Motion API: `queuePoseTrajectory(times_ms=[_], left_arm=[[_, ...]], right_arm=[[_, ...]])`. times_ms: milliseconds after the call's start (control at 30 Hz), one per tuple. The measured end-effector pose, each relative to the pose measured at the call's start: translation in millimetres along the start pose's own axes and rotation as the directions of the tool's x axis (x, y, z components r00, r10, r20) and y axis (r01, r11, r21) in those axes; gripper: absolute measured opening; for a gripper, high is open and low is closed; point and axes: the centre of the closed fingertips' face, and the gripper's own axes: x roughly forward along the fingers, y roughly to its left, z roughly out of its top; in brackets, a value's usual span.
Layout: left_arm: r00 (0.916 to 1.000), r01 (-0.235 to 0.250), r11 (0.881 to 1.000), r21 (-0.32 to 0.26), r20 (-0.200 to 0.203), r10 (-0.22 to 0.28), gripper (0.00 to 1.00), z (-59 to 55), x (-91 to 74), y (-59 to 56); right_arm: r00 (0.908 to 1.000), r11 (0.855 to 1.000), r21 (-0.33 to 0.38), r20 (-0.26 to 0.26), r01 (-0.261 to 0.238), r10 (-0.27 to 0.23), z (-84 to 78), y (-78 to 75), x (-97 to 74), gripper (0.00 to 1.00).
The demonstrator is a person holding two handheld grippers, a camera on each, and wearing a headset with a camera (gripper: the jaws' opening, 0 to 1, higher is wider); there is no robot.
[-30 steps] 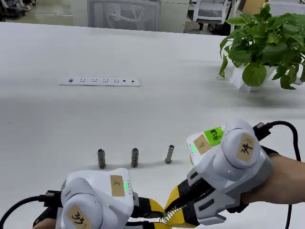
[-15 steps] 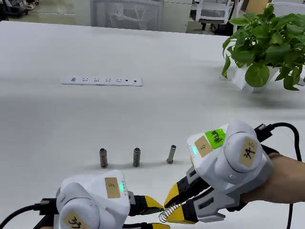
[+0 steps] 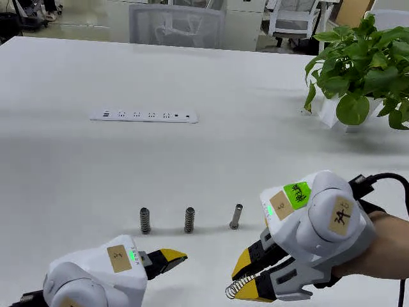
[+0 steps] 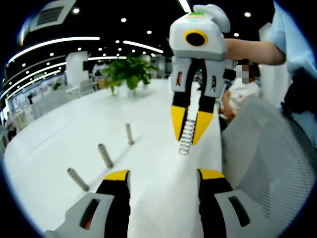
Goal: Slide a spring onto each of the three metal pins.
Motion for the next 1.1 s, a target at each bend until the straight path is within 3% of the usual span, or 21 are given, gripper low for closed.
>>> queuePoseTrajectory(times_ms=[133, 267, 400, 600, 633, 800, 1100], left_arm=[[0.9985, -0.053, 0.998, -0.036, 0.012, 0.054, 0.62, -2.2, -6.9, 10.3], [0.9930, -0.118, 0.990, -0.072, -0.006, 0.118, 0.72, -10.8, -13.6, 21.9], [0.9853, -0.171, 0.980, -0.106, -0.008, 0.171, 0.84, -16.0, -19.0, 31.5], [0.9653, -0.260, 0.955, -0.143, -0.018, 0.261, 1.00, -22.4, -26.1, 44.9], [0.9582, -0.286, 0.948, -0.140, -0.033, 0.284, 1.00, -25.9, -27.6, 49.0], [0.9515, -0.307, 0.940, -0.150, -0.032, 0.306, 1.00, -29.4, -31.9, 54.9], [0.9403, -0.339, 0.924, -0.177, -0.031, 0.339, 1.00, -32.8, -39.9, 61.9]], right_arm=[[0.9999, 1.000, -0.006, -0.012, 0.010, -0.010, -0.9, -8.8, -3.3, 0.12], [0.9995, 1.000, -0.015, -0.029, 0.011, -0.012, -3.7, -16.7, -5.1, 0.12], [0.9994, 1.000, -0.015, -0.034, 0.000, 0.000, -5.3, -20.9, -5.4, 0.12], [0.9984, 0.999, -0.033, -0.056, -0.003, 0.001, -9.7, -32.5, -6.9, 0.12], [0.9980, 0.999, -0.040, -0.064, -0.003, 0.000, -10.9, -35.5, -7.8, 0.12], [0.9960, 0.998, -0.058, -0.090, 0.001, -0.006, -14.5, -50.1, -14.7, 0.12], [0.9839, 0.993, -0.104, -0.164, 0.053, -0.070, -20.3, -96.7, -33.9, 0.12]])
